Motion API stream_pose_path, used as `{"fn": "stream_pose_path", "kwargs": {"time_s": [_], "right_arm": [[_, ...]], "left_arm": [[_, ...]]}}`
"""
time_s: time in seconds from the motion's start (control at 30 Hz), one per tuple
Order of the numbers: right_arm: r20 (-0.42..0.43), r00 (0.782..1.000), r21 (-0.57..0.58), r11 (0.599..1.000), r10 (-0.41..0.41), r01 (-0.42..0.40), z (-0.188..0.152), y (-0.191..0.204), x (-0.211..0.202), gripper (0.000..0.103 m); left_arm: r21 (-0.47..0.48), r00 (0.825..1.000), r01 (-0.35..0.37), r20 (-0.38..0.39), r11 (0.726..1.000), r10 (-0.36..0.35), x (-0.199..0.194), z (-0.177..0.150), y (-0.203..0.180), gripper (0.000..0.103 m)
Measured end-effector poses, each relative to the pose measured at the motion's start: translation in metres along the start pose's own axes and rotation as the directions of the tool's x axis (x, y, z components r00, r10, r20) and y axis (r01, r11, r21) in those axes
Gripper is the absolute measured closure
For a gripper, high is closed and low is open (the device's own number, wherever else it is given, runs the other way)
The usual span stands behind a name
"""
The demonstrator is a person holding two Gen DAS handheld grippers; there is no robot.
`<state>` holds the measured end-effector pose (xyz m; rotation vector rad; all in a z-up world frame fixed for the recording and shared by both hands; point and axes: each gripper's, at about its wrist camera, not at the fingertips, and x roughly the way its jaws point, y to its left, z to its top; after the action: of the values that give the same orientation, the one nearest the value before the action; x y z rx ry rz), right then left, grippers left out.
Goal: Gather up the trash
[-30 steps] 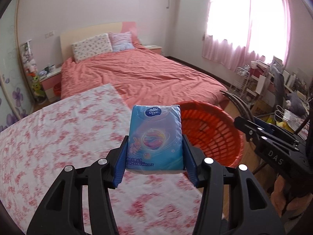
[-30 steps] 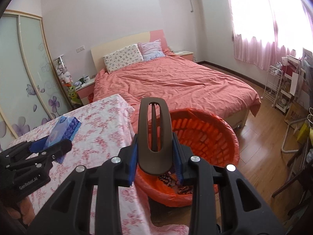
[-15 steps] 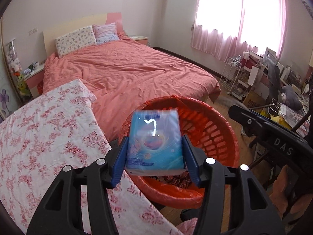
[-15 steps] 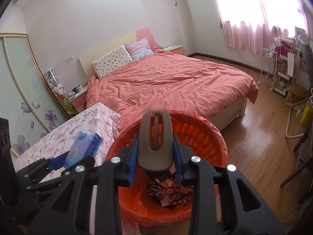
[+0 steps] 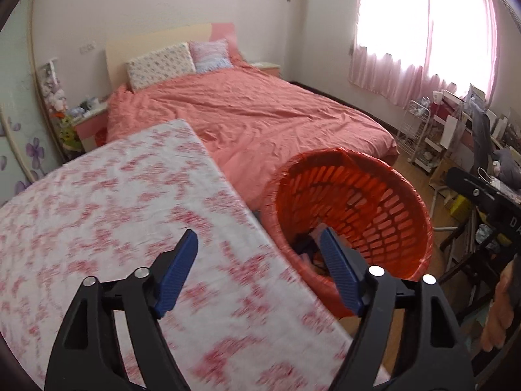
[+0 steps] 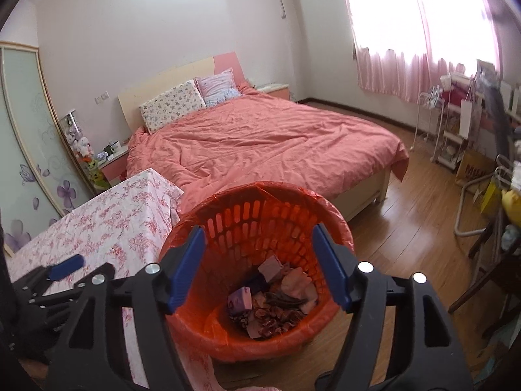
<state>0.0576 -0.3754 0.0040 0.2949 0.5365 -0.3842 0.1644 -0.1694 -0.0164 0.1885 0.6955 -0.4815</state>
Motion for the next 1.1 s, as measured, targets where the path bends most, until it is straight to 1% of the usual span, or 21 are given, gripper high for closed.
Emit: {"fn": "stream_pose_path", "kwargs": {"time_s": [0.07, 0.1, 0.17, 0.2, 0.23, 0.27, 0.3, 0.33, 0.37, 0.43, 0.47, 0.6, 0.67, 0.73, 0.8, 0.87, 0.9, 1.0, 1.1], "right_arm": [[0.057, 0.998, -0.030, 0.999, -0.013, 0.014, -0.008, 0.013, -0.027, 0.013], [0.072, 0.997, -0.041, 0.999, -0.017, 0.020, -0.011, 0.017, -0.036, 0.009], [0.097, 0.995, -0.072, 0.997, -0.027, 0.034, -0.019, 0.030, -0.057, 0.005], [0.110, 0.993, -0.089, 0.995, -0.034, 0.044, -0.025, 0.037, -0.069, 0.004], [0.121, 0.992, -0.105, 0.993, -0.037, 0.050, -0.031, 0.042, -0.078, 0.004], [0.129, 0.991, -0.116, 0.992, -0.041, 0.056, -0.034, 0.046, -0.085, 0.004], [0.141, 0.989, -0.130, 0.989, -0.045, 0.064, -0.040, 0.052, -0.094, 0.004], [0.148, 0.988, -0.143, 0.987, -0.046, 0.067, -0.047, 0.057, -0.104, 0.004], [0.145, 0.988, -0.151, 0.986, -0.044, 0.066, -0.052, 0.062, -0.111, 0.004], [0.139, 0.990, -0.163, 0.986, -0.021, 0.044, -0.065, 0.071, -0.125, 0.004], [0.145, 0.989, -0.156, 0.987, -0.022, 0.045, -0.071, 0.074, -0.132, 0.004], [0.164, 0.986, -0.151, 0.986, -0.039, 0.065, -0.102, 0.088, -0.155, 0.004], [0.160, 0.986, -0.160, 0.985, -0.037, 0.063, -0.112, 0.092, -0.161, 0.004], [0.158, 0.987, -0.154, 0.986, -0.033, 0.058, -0.118, 0.096, -0.165, 0.004], [0.156, 0.987, -0.144, 0.988, -0.041, 0.063, -0.124, 0.098, -0.169, 0.004], [0.149, 0.987, -0.131, 0.988, -0.065, 0.085, -0.126, 0.100, -0.171, 0.004], [0.147, 0.985, -0.128, 0.986, -0.090, 0.109, -0.127, 0.102, -0.172, 0.004], [0.155, 0.979, -0.151, 0.976, -0.135, 0.158, -0.132, 0.110, -0.176, 0.004], [0.160, 0.977, -0.168, 0.971, -0.144, 0.171, -0.133, 0.115, -0.180, 0.004]], "left_arm": [[0.001, 0.998, -0.046, 0.033, 0.999, 0.045, -0.022, -0.008, 0.010, 0.019], [-0.001, 0.997, -0.064, 0.046, 0.998, 0.064, -0.033, -0.012, 0.015, 0.013], [-0.007, 0.992, -0.097, 0.077, 0.995, 0.097, -0.057, -0.023, 0.025, 0.012], [-0.010, 0.990, -0.111, 0.085, 0.994, 0.112, -0.065, -0.025, 0.029, 0.011], [-0.014, 0.987, -0.127, 0.096, 0.992, 0.128, -0.074, -0.030, 0.034, 0.006], [-0.022, 0.982, -0.147, 0.114, 0.989, 0.149, -0.085, -0.036, 0.038, 0.003], [-0.031, 0.977, -0.164, 0.136, 0.986, 0.167, -0.093, -0.041, 0.042, 0.002], [-0.043, 0.965, -0.197, 0.168, 0.980, 0.201, -0.106, -0.050, 0.045, 0.002], [-0.051, 0.956, -0.223, 0.182, 0.973, 0.229, -0.111, -0.054, 0.045, 0.002], [-0.075, 0.937, -0.265, 0.214, 0.961, 0.275, -0.127, -0.069, 0.048, 0.002], [-0.083, 0.933, -0.272, 0.223, 0.959, 0.284, -0.133, -0.073, 0.048, 0.002], [-0.139, 0.905, -0.312, 0.257, 0.940, 0.339, -0.157, -0.096, 0.054, 0.002], [-0.179, 0.896, -0.329, 0.252, 0.927, 0.366, -0.165, -0.106, 0.059, 0.002], [-0.213, 0.892, -0.334, 0.242, 0.918, 0.381, -0.171, -0.113, 0.063, 0.002], [-0.225, 0.893, -0.340, 0.228, 0.913, 0.388, -0.174, -0.120, 0.066, 0.002], [-0.233, 0.892, -0.354, 0.208, 0.906, 0.402, -0.174, -0.125, 0.068, 0.002], [-0.235, 0.892, -0.356, 0.201, 0.904, 0.404, -0.174, -0.127, 0.069, 0.002], [-0.254, 0.895, -0.359, 0.180, 0.898, 0.409, -0.176, -0.134, 0.073, 0.002], [-0.262, 0.898, -0.361, 0.160, 0.895, 0.409, -0.177, -0.138, 0.074, 0.002]]}}
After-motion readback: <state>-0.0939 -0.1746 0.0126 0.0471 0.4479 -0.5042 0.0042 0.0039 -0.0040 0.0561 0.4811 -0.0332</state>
